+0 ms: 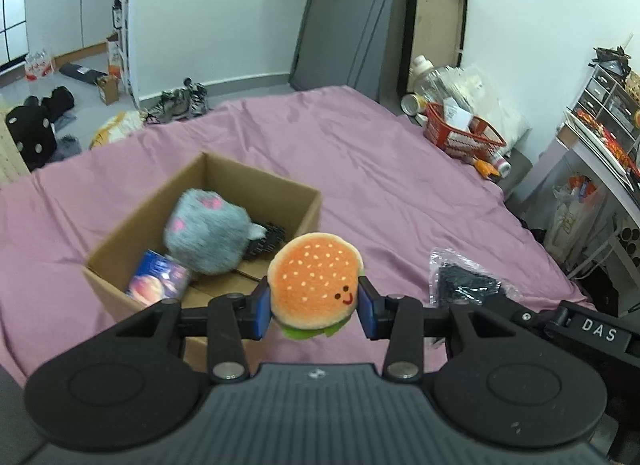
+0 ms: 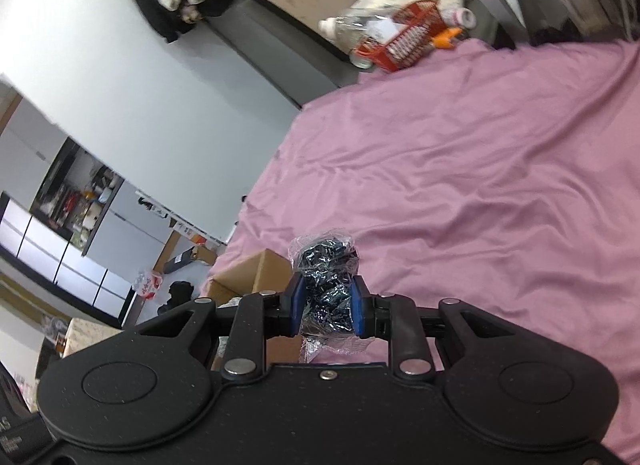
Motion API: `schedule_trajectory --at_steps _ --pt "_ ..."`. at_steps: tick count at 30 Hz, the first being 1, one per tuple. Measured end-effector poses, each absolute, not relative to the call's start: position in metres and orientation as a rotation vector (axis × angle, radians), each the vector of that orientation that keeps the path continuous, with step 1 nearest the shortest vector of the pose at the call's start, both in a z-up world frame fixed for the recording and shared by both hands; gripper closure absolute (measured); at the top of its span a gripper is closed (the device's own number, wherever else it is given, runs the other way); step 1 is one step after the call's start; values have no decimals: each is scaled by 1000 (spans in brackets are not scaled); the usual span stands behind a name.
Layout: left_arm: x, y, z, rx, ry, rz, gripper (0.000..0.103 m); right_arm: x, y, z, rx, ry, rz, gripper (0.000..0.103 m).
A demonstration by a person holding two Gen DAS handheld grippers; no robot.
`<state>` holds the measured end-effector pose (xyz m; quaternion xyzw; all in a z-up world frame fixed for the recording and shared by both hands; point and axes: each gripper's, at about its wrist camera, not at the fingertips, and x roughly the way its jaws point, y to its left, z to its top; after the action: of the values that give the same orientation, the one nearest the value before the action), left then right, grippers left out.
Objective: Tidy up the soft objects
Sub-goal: 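Carry the burger toy and black bag to the box and release both inside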
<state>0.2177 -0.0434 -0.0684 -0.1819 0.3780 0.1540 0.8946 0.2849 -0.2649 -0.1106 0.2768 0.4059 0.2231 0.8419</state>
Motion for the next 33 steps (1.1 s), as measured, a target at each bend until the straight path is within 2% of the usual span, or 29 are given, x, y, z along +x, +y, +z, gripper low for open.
schedule_trajectory --at_steps 10,33 --pt "205 -3 -60 -385 773 353 61 276 -236 -101 517 827 512 80" --pt "214 53 -107 -536 849 352 59 275 -173 -87 422 778 569 79"
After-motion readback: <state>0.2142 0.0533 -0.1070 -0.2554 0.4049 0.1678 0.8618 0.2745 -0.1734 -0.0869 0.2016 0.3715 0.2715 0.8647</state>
